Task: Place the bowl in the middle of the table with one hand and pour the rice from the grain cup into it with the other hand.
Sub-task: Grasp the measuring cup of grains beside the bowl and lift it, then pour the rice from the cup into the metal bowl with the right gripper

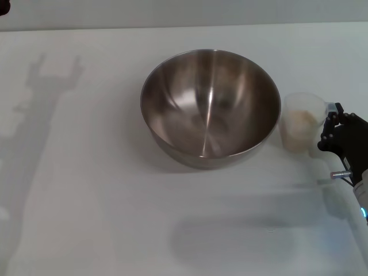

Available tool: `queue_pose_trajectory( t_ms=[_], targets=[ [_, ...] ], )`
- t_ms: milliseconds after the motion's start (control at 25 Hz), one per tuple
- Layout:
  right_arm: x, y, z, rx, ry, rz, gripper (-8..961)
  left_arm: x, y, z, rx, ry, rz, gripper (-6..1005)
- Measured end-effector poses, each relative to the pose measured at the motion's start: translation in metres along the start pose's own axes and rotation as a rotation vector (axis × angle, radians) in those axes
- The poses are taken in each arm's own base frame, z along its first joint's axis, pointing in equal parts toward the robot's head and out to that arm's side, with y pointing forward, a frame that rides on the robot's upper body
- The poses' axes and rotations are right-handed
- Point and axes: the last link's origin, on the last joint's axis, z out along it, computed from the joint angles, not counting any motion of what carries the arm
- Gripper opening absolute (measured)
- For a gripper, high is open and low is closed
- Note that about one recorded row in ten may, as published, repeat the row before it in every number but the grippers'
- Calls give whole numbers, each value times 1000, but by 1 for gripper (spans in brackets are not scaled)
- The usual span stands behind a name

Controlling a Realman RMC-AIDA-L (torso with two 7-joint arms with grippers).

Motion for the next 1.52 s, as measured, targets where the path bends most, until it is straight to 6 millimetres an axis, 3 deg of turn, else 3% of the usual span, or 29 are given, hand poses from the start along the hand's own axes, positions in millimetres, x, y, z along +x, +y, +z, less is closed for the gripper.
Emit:
queue_pose_trajectory(
  t_ms=[360,640,880,1080,1160,1520],
  targets=[
    [-3,-2,1,14,-16,4,17,1,-1,-2,1,7,-4,870],
    [-21,-24,-4,121,-153,-10,17,2,-2,-3,2,13,-21,870],
    [-53,-34,7,127,-349,-130,17,2,-1,-5,-4,15,-20,870],
    [-78,-18,28,85,-456,-314,17,2,1,-4,-9,14,-24,870],
    [-90,-1,39,40,-511,-450,17,2,2,-4,-11,15,-25,870],
    [-103,40,46,-9,-630,-873,16,3,2,-5,-10,19,-29,870]
  ],
)
